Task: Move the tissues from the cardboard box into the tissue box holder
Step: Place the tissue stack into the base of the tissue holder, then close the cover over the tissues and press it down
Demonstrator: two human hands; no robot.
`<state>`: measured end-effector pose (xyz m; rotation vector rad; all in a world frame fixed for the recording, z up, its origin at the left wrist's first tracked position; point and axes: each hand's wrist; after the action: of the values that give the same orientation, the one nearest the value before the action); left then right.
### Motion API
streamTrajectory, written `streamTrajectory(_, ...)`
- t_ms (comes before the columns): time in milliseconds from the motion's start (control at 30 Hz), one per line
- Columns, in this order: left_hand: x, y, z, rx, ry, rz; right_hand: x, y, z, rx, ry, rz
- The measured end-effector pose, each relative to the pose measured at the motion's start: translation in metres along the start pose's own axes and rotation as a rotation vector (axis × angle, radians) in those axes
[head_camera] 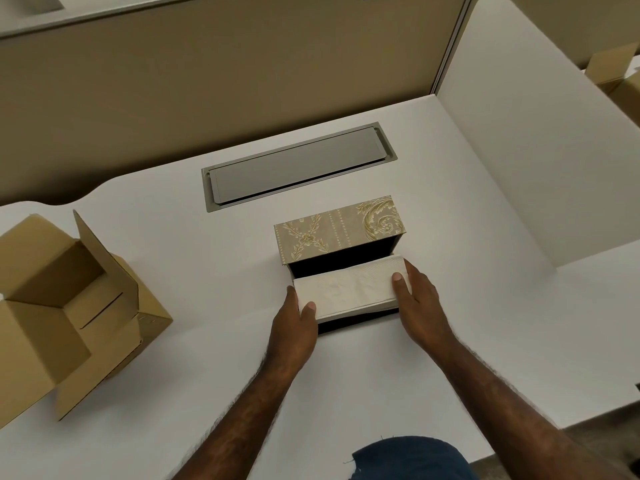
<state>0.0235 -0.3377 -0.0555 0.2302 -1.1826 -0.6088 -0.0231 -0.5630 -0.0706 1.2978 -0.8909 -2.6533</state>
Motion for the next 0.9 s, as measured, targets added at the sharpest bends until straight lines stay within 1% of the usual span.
streamTrajectory(100,-0.001,-0.001,0.0,-0.031,0.013,0.001,-0.001,0.001,-0.002,0.015,0.008,0.024)
streamTrajectory(233,-0.001,0.003,-0.003,-0.043,0.026,0.027,0.0,0.004,-0.007,-0.005,0.02,0.055)
streamTrajectory(333,0.006,0.015,-0.01,0.069,0.02,0.108,-0.005,0.012,-0.014,0.003,0.0,-0.017)
streamTrajectory(400,0.012,0.027,-0.018,0.174,-0.013,0.171,-0.012,0.022,-0.021,0.03,0.056,-0.042)
streamTrajectory(467,0.02,0.041,-0.029,0.22,-0.069,0.199,-0.024,0.033,-0.031,0.027,0.137,-0.048)
streamTrajectory(600,0.035,0.057,-0.046,0.167,-0.189,0.194,-0.055,0.05,-0.051,-0.077,0.292,0.067)
streamTrajectory(733,0.042,0.061,-0.049,0.093,-0.309,0.155,-0.08,0.06,-0.061,-0.212,0.37,0.256)
streamTrajectory(800,0.04,0.06,-0.046,0.081,-0.339,0.142,-0.084,0.062,-0.063,-0.235,0.396,0.299)
streamTrajectory(900,0.036,0.06,-0.038,0.074,-0.401,0.15,-0.083,0.066,-0.063,-0.216,0.437,0.345)
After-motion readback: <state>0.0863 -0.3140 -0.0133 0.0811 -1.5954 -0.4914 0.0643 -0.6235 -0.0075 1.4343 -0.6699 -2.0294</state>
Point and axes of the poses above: each hand's wrist, its own z-axis away from the middle knuckle, its own y-axis out of the back of the hand, x = y × z, and after that the axes turned 12 degrees about -y, right-handed
